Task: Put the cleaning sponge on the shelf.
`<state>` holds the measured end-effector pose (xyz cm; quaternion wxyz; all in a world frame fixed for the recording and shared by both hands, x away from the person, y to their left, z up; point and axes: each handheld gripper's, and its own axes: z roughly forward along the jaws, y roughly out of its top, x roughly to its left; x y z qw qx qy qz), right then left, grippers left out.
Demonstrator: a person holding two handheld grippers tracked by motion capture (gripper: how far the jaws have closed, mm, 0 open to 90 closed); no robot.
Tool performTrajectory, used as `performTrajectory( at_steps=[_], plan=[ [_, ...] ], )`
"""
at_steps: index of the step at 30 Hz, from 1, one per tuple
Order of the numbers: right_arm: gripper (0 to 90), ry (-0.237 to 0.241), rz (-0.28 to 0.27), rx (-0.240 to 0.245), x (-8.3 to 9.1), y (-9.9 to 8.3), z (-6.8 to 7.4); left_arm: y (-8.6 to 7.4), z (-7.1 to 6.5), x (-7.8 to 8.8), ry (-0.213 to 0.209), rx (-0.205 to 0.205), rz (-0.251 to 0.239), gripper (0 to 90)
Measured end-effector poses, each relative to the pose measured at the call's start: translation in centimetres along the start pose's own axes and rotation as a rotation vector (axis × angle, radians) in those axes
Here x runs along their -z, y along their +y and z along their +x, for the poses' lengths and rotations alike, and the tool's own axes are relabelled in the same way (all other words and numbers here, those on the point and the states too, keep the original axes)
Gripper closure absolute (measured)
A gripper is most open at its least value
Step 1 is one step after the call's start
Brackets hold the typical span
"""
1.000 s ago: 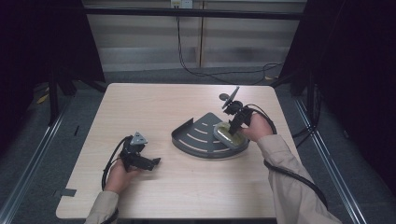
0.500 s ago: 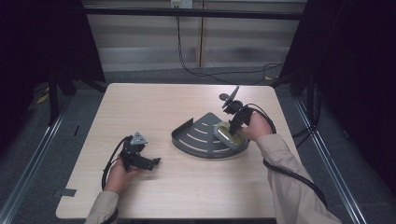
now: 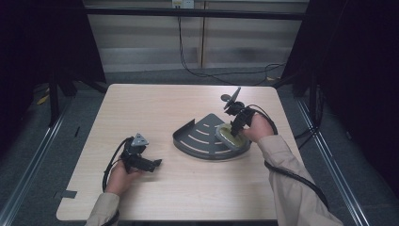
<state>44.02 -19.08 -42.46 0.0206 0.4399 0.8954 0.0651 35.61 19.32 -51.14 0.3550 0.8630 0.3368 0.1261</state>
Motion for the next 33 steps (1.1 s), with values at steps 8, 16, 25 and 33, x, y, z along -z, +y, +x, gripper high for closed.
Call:
performTrajectory(
  at_steps=[8, 16, 25, 33],
  plan=[
    [61.3, -0.01, -0.002, -0.002, 0.1, 0.0, 0.0, 0.0, 0.0, 0.0, 0.0, 0.0, 0.0, 0.0],
    [43.9, -0.019, -0.027, -0.013, 0.3, 0.0, 0.1, 0.0, 0.0, 0.0, 0.0, 0.0, 0.0, 0.0],
    [28.1, -0.018, -0.062, -0.002, 1.1, 0.0, 0.5, 0.0, 0.0, 0.0, 0.0, 0.0, 0.0, 0.0],
    [21.0, -0.024, -0.08, 0.015, 1.8, -0.3, 0.8, 0.0, 0.0, 0.0, 0.0, 0.001, 0.0, 0.0]
  ],
)
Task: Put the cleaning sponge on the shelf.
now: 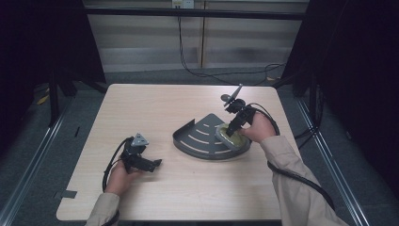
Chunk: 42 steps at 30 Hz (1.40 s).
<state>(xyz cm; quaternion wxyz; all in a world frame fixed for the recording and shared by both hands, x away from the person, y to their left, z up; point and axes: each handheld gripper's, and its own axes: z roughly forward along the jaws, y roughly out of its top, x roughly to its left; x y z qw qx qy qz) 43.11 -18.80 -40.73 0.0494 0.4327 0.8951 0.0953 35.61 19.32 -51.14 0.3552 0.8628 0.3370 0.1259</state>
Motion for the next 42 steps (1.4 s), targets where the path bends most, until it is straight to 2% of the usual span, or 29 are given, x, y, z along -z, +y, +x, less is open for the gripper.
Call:
performTrajectory(
  at_steps=[10, 17, 30, 42],
  plan=[
    [20.0, 0.018, -0.031, 0.019, 1.1, -0.7, 0.4, 0.0, 0.0, 0.0, 0.0, 0.0, 0.0, 0.0],
    [19.3, 0.031, -0.028, 0.026, 1.7, -1.2, 0.5, 0.0, 0.0, 0.0, 0.0, -0.001, 0.0, 0.0],
    [16.7, 0.027, -0.025, 0.069, 2.5, -2.7, 1.0, 0.0, 0.0, 0.0, 0.0, 0.0, 0.0, 0.0],
    [15.6, 0.044, -0.052, 0.068, 3.4, -4.2, 1.0, 0.0, 0.0, 0.0, -0.001, 0.003, -0.001, 0.0]
  ],
)
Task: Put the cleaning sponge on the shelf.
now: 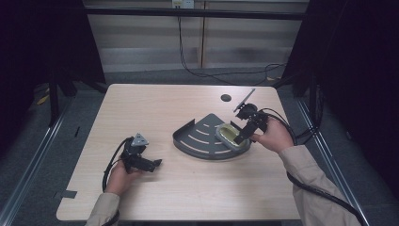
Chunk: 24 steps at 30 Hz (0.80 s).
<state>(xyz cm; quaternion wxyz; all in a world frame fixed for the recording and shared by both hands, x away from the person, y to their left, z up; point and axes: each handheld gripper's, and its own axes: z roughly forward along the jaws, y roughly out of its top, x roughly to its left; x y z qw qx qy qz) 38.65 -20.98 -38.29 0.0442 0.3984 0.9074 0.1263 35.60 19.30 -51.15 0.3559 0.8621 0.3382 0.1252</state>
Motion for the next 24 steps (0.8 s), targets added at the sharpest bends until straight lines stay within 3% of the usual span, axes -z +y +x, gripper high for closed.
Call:
performTrajectory(
  at_steps=[24],
  plan=[
    [15.5, 0.011, 0.018, 0.055, -1.0, -3.2, 1.6, 0.0, 0.1, 0.0, 0.001, -0.009, 0.005, 0.0]
  ],
)
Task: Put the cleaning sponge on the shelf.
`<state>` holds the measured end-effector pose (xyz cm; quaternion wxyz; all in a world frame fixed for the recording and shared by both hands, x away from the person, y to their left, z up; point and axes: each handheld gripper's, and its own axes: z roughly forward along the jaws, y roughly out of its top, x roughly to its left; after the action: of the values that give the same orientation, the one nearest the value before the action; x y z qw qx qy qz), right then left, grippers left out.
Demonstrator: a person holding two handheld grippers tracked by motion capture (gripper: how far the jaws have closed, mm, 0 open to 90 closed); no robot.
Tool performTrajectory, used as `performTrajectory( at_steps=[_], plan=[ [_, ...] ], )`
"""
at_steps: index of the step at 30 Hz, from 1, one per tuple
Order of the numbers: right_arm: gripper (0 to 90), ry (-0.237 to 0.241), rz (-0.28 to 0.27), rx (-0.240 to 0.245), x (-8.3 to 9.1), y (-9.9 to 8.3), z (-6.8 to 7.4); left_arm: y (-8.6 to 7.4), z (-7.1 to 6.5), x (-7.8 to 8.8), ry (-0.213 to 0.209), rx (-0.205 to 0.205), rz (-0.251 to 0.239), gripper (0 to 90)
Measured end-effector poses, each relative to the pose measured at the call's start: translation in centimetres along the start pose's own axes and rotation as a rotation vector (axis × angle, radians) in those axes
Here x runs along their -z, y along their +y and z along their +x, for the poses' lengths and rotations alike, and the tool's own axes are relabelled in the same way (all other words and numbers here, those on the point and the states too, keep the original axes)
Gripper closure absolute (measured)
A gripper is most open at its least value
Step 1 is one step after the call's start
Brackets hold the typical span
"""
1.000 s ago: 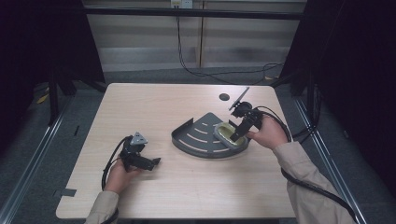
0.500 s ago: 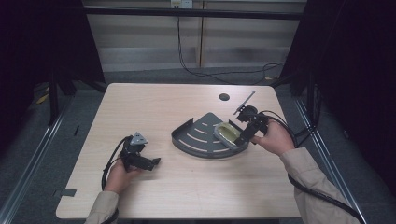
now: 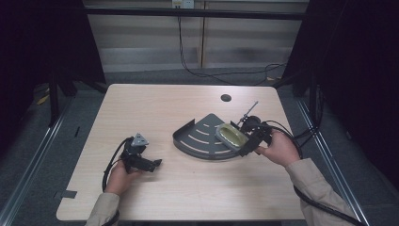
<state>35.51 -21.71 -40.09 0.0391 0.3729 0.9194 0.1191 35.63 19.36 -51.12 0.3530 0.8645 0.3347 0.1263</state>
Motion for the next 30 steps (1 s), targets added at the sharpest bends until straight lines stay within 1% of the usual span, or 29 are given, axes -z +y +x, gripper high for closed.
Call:
performTrajectory(
  at_steps=[4, 5, 7, 9, 11, 12, 13, 14, 15, 16, 20, 22, 23, 24, 25, 26, 28, 30],
  plan=[
    [15.5, 0.012, 0.008, -0.009, -0.2, -0.6, 0.2, 0.0, 0.0, 0.0, 0.0, 0.0, 0.0, 0.0],
    [15.7, 0.014, 0.008, -0.004, -0.2, -0.8, 0.3, 0.0, 0.0, 0.0, 0.0, 0.0, 0.0, 0.0],
    [15.6, -0.005, 0.011, 0.01, -0.2, -1.2, 0.4, 0.0, 0.0, 0.0, 0.0, 0.0, 0.0, 0.0],
    [15.6, 0.0, 0.011, 0.005, -0.2, -1.4, 0.5, 0.0, 0.0, 0.0, 0.0, 0.0, 0.0, 0.0],
    [15.6, 0.02, -0.002, -0.002, -0.4, -1.8, 0.5, 0.0, 0.0, 0.0, 0.0, 0.0, 0.0, 0.0],
    [15.4, 0.018, -0.008, -0.01, -0.6, -2.4, 0.4, 0.0, 0.0, 0.0, 0.0, 0.0, 0.0, 0.0],
    [15.4, 0.018, -0.008, -0.01, -0.6, -2.4, 0.4, 0.0, 0.0, 0.0, 0.0, 0.0, 0.0, 0.0],
    [15.4, 0.024, -0.015, -0.014, -0.8, -3.0, 0.3, 0.0, 0.0, 0.0, 0.0, 0.0, 0.0, 0.0],
    [15.4, 0.024, -0.015, -0.014, -0.8, -3.0, 0.3, 0.0, 0.0, 0.0, 0.0, 0.0, 0.0, 0.0],
    [15.4, 0.025, -0.021, -0.023, -1.1, -3.7, 0.2, 0.0, 0.0, 0.0, 0.0, 0.0, 0.0, 0.0],
    [15.4, 0.026, -0.024, -0.031, -1.6, -4.5, 0.1, 0.0, 0.0, 0.0, 0.0, 0.0, 0.0, 0.0],
    [15.4, 0.036, -0.032, -0.044, -2.1, -5.4, 0.2, 0.0, 0.0, 0.0, 0.0, 0.0, 0.0, 0.0],
    [15.4, 0.036, -0.032, -0.044, -2.1, -5.4, 0.2, 0.0, 0.0, 0.0, 0.0, 0.0, 0.0, 0.0],
    [15.4, 0.033, -0.034, -0.044, -2.4, -6.0, 0.2, 0.0, 0.0, 0.0, 0.0, 0.0, 0.0, 0.0],
    [15.4, 0.033, -0.034, -0.044, -2.4, -6.0, 0.2, 0.0, 0.0, 0.0, 0.0, 0.0, 0.0, 0.0],
    [15.4, 0.03, -0.04, -0.053, -2.7, -6.5, 0.3, 0.0, 0.0, 0.0, 0.0, 0.0, 0.0, 0.0],
    [15.4, 0.036, -0.044, -0.052, -2.8, -6.7, 0.3, 0.0, 0.0, 0.0, 0.0, 0.0, 0.0, 0.0],
    [15.2, 0.031, -0.062, -0.053, -3.3, -7.4, 0.4, 0.0, 0.0, 0.0, 0.0, 0.0, 0.0, 0.0]
  ],
)
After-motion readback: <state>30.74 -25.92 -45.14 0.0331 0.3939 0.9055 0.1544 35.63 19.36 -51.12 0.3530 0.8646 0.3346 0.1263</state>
